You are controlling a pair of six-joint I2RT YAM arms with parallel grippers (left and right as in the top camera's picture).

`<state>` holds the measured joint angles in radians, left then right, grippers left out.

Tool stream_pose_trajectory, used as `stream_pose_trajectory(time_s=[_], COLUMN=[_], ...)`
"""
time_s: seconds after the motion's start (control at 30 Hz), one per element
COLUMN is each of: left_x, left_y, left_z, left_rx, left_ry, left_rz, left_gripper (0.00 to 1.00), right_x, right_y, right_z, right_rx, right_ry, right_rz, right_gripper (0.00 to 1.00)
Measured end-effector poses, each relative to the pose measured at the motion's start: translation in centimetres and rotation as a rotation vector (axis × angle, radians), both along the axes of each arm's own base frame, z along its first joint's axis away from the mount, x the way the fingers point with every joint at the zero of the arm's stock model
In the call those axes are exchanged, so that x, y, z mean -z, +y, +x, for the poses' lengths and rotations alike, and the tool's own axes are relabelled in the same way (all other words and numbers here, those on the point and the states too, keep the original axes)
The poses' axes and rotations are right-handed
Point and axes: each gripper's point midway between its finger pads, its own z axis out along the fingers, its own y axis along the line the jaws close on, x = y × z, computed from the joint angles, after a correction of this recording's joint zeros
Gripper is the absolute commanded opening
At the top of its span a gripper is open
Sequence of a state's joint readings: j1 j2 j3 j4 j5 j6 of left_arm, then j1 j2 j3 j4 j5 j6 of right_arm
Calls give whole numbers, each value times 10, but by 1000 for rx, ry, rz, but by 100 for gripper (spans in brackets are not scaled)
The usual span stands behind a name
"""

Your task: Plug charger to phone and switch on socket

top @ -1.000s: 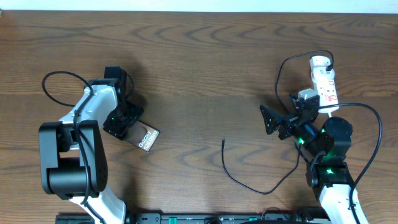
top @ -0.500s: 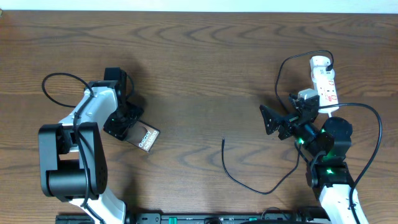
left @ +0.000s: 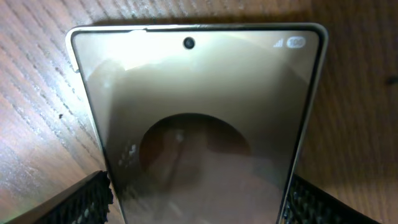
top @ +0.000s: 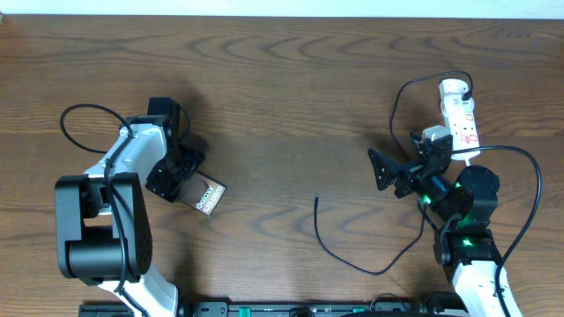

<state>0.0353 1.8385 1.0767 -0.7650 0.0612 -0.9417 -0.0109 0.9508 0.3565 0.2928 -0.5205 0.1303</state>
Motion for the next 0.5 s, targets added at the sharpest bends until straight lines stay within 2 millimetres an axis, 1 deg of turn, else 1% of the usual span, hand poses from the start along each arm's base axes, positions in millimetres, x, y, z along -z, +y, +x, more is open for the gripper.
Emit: stream_pose_trajectory(time_s=[0.5], left_x=[0], left_y=[0], left_z=[-1], left_rx=[0], left_ry=[4], left_rz=[1], left_gripper=[88], right_x=[1], right_y=[0], right_z=[0], right_rx=[0], right_ry=[4], right_rz=[0], right_gripper=[99])
